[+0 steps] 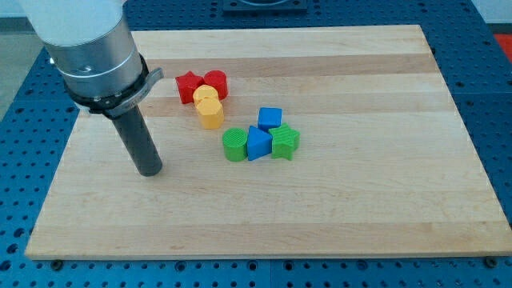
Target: Point at the yellow hexagon
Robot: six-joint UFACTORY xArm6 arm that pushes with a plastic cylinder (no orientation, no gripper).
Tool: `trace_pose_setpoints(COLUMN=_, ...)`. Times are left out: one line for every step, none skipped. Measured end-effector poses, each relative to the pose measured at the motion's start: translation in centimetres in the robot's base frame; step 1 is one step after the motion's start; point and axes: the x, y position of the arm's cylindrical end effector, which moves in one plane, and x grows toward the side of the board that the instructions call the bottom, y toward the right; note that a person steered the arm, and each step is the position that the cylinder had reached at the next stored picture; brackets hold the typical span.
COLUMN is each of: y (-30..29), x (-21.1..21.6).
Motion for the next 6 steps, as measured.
trace_pose_setpoints(y=0.0, x=-0.06)
trace_pose_setpoints(y=0.0, x=-0.16)
trace_pose_setpoints(y=0.0, x=-0.16)
trace_pose_setpoints(y=0.01, x=-0.25)
trace_pose_setpoints(y=0.01, x=-0.3)
trace_pose_setpoints(y=0.01, x=-0.46)
